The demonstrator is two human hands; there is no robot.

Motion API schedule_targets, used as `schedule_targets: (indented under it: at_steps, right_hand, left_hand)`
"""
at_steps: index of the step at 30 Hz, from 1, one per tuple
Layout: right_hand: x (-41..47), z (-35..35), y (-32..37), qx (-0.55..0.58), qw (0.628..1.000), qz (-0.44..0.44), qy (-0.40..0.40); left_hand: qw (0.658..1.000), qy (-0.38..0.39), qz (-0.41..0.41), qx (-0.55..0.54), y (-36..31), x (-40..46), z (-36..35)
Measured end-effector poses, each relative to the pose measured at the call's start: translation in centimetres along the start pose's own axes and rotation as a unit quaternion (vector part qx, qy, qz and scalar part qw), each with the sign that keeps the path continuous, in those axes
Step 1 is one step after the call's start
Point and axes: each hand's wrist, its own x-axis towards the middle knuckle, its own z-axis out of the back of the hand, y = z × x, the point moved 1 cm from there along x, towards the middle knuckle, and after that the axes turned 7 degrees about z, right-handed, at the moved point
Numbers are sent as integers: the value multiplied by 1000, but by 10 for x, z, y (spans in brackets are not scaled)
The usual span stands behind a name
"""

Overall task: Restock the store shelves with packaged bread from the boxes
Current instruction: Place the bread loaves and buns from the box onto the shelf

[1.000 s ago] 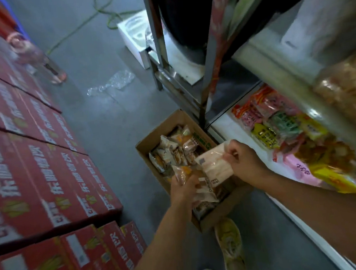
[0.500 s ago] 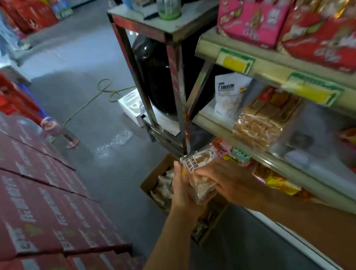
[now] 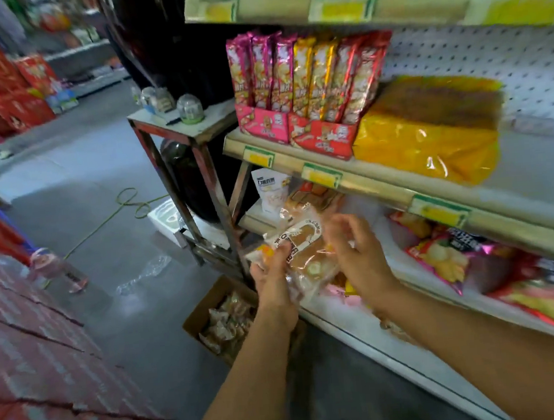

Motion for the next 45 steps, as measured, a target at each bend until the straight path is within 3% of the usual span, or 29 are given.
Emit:
schedule_targets:
  at_steps: [2, 4, 6, 10, 18, 21, 24, 27, 29, 33, 39, 45]
  right_hand:
    - [-15, 36, 16, 45, 992, -104, 61]
    - [-36, 78, 29, 11, 983, -143, 116]
    - [-59, 122, 41, -19, 977, -169, 128]
    - [-109, 204, 65, 61, 969, -220, 99]
    - [-204, 338, 116, 36, 989, -141, -37]
    - [-235, 373, 129, 45, 987, -130, -81]
    - [-258, 404, 139, 75, 974, -143, -159]
    - [-272, 430, 145, 198, 939, -172, -224]
    - [-280, 443, 149, 247, 927, -186, -211]
    - [-279, 459, 156, 248, 941, -164, -160]
    - [-249, 481, 169, 178, 963, -70, -191]
    - [-210, 524, 185, 154, 962, -32, -225]
  left_hand:
    - [999, 16, -19, 32, 17, -29, -19]
    - [998, 37, -23, 50, 40, -62, -39]
    - [997, 53, -10, 60, 64, -92, -56]
    - [986, 133, 38, 97, 109, -146, -90]
    - [946, 278, -15, 168, 181, -258, -148]
    - [943, 286, 20, 168, 206, -297, -171]
    - [944, 290, 32, 152, 226, -330, -195]
    - [954, 278, 40, 101, 237, -356, -217]
    - [959, 271, 33, 82, 240, -371, -234]
    - [964, 256, 25, 65, 239, -388, -270]
    - [938, 332, -35, 87, 229, -390, -320]
    - [923, 357, -69, 128, 204, -374, -375]
